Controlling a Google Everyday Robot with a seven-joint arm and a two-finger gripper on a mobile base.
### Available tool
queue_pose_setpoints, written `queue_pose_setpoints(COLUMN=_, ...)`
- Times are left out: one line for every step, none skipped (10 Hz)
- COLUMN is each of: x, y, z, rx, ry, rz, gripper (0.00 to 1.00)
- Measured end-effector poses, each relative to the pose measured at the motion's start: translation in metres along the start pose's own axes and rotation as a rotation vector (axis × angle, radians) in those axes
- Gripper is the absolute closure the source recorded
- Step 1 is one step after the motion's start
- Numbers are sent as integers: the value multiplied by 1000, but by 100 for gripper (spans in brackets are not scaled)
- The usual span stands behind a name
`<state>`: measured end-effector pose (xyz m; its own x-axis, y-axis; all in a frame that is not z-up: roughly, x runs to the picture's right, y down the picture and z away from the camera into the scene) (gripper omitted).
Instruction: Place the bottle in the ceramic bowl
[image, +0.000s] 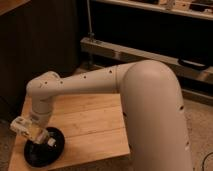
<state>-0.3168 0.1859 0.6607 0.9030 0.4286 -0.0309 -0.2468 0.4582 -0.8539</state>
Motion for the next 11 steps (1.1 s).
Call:
queue_pose_setpoints(x=-6, y=0, z=8, rx=-7, ry=2, rz=-14, gripper=100)
queue_pose_setpoints(x=-12, y=3, z=16, rx=-17, ry=7, rz=-36, gripper=100)
queue_pose_setpoints(x=-12, y=1, z=21, rx=-29, ry=12, rz=-45, gripper=99)
queue_pose_setpoints(x=-7, y=0, z=28, rx=-54, ry=24, rz=-53, gripper=91)
queue_pose_setpoints(x=0, y=0, z=35, rx=-77, ry=32, rz=-54, gripper=82)
queue_pose_setpoints(x=13, y=-3, z=39, rx=-100, ry=35, rz=-45, gripper=73)
queue_pose_setpoints(x=26, y=-4, z=43, rx=-132, ry=31, rz=-40, gripper=63)
queue_pose_setpoints(x=34, y=-6, z=45, rx=-149, ry=25, rz=-34, gripper=58)
queue_pose_setpoints(x=34, y=-5, z=45, rx=-152, ry=25, rz=-36, gripper=57)
queue_pose_setpoints(x=33, y=-4, z=46, rx=-153, ry=25, rz=-38, gripper=57)
queue_pose_setpoints(x=34, y=-5, z=45, rx=-152, ry=24, rz=-37, gripper=57)
